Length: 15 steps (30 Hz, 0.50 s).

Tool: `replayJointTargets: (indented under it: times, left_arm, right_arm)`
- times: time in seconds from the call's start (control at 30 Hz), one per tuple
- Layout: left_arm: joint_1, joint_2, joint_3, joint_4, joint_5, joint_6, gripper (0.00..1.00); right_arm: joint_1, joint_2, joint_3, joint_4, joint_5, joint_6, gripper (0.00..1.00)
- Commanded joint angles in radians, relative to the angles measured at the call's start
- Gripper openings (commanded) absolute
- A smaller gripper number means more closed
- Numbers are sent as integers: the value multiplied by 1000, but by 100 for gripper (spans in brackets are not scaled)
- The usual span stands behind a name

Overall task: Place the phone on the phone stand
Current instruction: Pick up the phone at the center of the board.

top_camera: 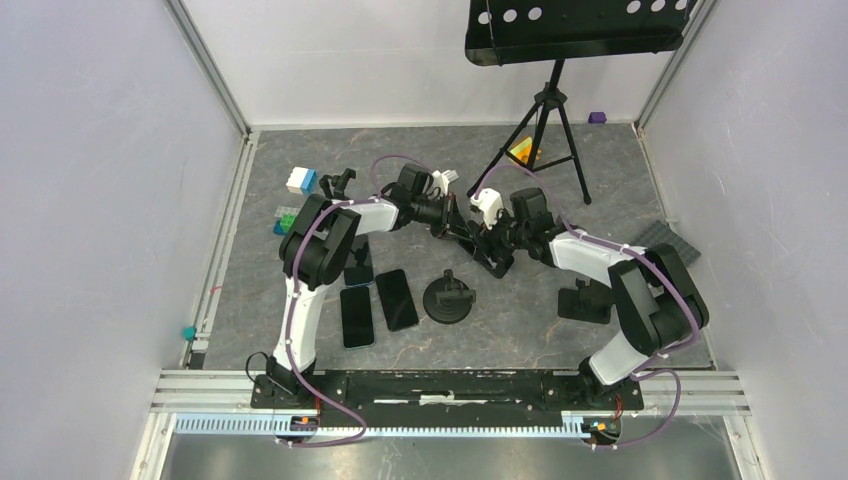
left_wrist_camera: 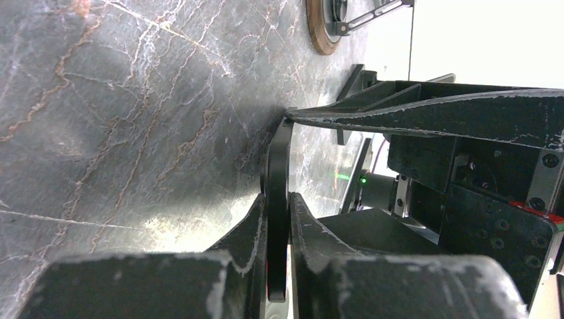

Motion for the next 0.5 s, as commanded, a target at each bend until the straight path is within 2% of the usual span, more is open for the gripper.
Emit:
replayJointTargets:
  times: [0.0, 0.07, 0.13, 0.23, 0.3, 0.37, 0.47]
  left_arm:
    - [2, 9, 32, 50, 28, -58, 2]
    - [4, 1, 35, 51, 34, -57, 2]
    - [8, -14, 40, 46, 41, -38, 2]
    - [18, -48, 64, -5, 46, 29, 2]
    - [25, -77, 91, -71, 45, 102, 2]
    - [30, -109, 129, -174, 43, 202, 2]
    - [34, -154, 195, -311, 31, 340, 2]
  right_arm:
    - [-4, -35, 18, 33, -12, 9, 34]
    - [-4, -40, 28, 10, -10, 1, 45]
    - [-4, -56, 41, -3, -8, -8, 60]
    - [-4, -92, 71, -85, -11, -31, 82]
    - [-6, -115, 96, -133, -15, -48, 93]
    - [-14, -141, 116, -175, -28, -62, 97]
    - [-22, -191, 140, -228, -52, -82, 98]
